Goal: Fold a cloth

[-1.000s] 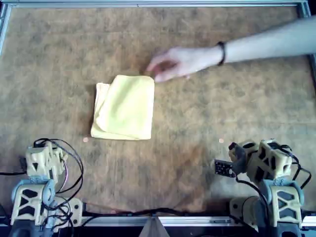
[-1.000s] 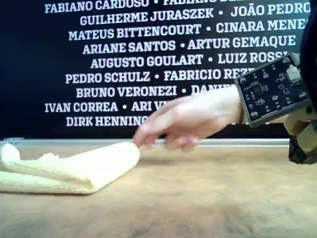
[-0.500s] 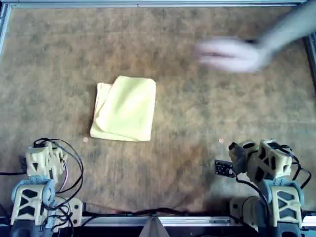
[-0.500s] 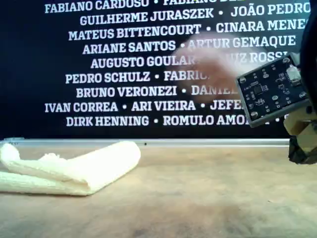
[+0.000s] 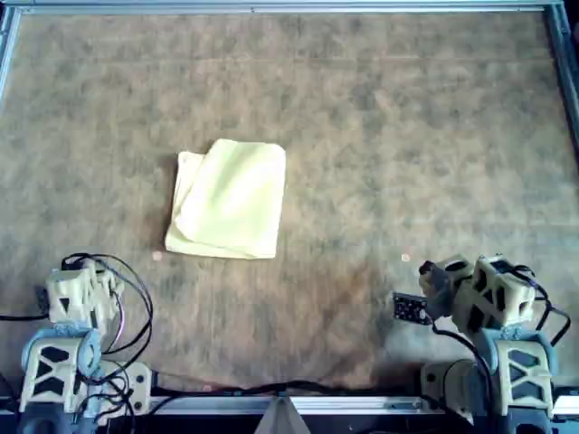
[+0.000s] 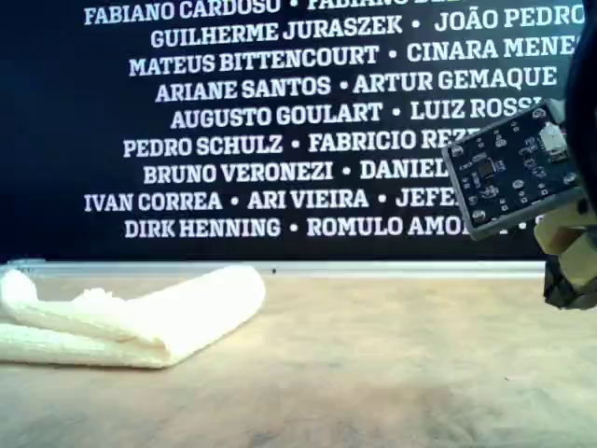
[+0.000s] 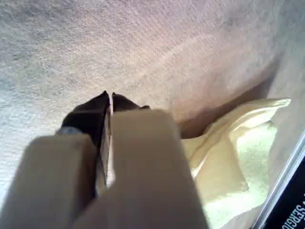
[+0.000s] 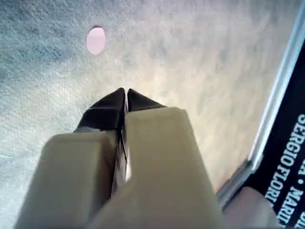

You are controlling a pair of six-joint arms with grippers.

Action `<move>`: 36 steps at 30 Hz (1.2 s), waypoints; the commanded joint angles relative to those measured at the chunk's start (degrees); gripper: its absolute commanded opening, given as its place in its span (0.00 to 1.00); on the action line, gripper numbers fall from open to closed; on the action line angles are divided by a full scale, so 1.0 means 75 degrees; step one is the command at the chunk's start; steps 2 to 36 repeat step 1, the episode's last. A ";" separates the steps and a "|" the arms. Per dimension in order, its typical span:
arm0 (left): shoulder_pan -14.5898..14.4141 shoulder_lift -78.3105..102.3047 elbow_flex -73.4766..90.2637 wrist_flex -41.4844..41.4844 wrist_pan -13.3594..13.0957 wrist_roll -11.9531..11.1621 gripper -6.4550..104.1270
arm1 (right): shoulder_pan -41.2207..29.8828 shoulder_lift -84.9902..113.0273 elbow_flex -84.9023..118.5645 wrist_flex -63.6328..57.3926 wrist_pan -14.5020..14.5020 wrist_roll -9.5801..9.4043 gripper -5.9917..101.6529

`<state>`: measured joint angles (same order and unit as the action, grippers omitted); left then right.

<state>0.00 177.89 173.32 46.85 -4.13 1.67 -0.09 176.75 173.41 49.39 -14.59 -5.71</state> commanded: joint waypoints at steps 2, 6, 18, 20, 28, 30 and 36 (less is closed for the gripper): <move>0.0047 0.0012 -0.0141 0.0000 0.0035 0.0000 0.05 | 0.0023 0.0328 0.0070 0.0152 -0.0059 -0.0035 0.05; 0.0047 0.0012 -0.0141 0.0000 0.0035 0.0000 0.05 | 0.0023 0.0328 0.0070 0.0152 -0.0059 -0.0035 0.05; 0.0047 0.0012 -0.0141 0.0000 0.0035 0.0000 0.05 | 0.0023 0.0328 0.0070 0.0152 -0.0059 -0.0035 0.05; 0.0047 0.0012 -0.0141 0.0000 0.0035 0.0000 0.05 | 0.0023 0.0328 0.0070 0.0152 -0.0059 -0.0035 0.05; 0.0047 0.0012 -0.0141 0.0000 0.0035 0.0000 0.05 | 0.0023 0.0328 0.0070 0.0152 -0.0059 -0.0035 0.05; 0.0047 0.0012 -0.0141 0.0000 0.0035 0.0000 0.05 | 0.0023 0.0328 0.0070 0.0152 -0.0059 -0.0035 0.05; 0.0047 0.0012 -0.0141 0.0000 0.0035 0.0000 0.05 | 0.0023 0.0328 0.0070 0.0152 -0.0059 -0.0035 0.05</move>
